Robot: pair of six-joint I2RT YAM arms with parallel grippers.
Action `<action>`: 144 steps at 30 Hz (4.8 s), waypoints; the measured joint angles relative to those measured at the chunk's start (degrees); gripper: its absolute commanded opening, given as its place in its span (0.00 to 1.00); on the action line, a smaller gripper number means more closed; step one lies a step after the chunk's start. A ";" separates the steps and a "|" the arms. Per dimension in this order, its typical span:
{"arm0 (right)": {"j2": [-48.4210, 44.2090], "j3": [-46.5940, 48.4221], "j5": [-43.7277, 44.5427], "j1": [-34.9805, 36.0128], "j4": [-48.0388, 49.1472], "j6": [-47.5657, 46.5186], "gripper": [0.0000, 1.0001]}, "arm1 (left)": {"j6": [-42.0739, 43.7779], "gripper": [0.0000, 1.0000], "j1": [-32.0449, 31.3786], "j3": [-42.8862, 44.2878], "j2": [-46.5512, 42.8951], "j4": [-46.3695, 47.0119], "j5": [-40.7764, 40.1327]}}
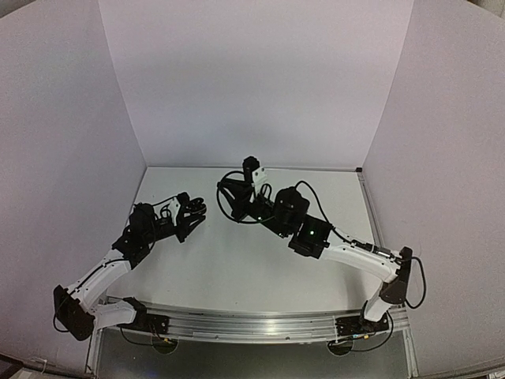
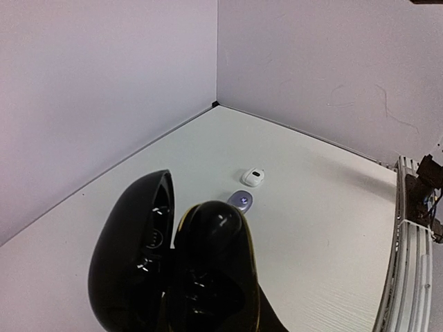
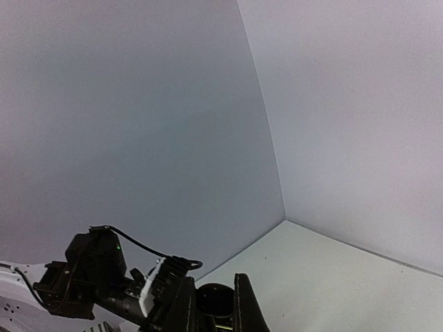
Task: Insert the wireless bluetooth earbuds into the charging case
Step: Insert the left earbud into the left side groove of the charging case.
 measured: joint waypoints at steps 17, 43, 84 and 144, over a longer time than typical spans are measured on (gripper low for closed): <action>3.44 -6.58 -7.05 2.05 18.77 -10.42 0.00 | 5.04 0.00 -4.58 -0.59 4.46 14.07 -5.39; 9.92 -9.88 4.59 4.49 30.45 -16.20 0.00 | 0.16 0.00 -6.42 -2.69 4.95 18.79 -1.57; 18.84 -7.91 12.60 3.96 39.36 -19.53 0.00 | -8.40 0.00 -6.89 -1.75 5.71 19.09 -3.53; 15.57 -14.57 8.40 3.27 36.83 -18.87 0.22 | -4.88 0.00 -5.69 0.29 6.45 12.12 -3.91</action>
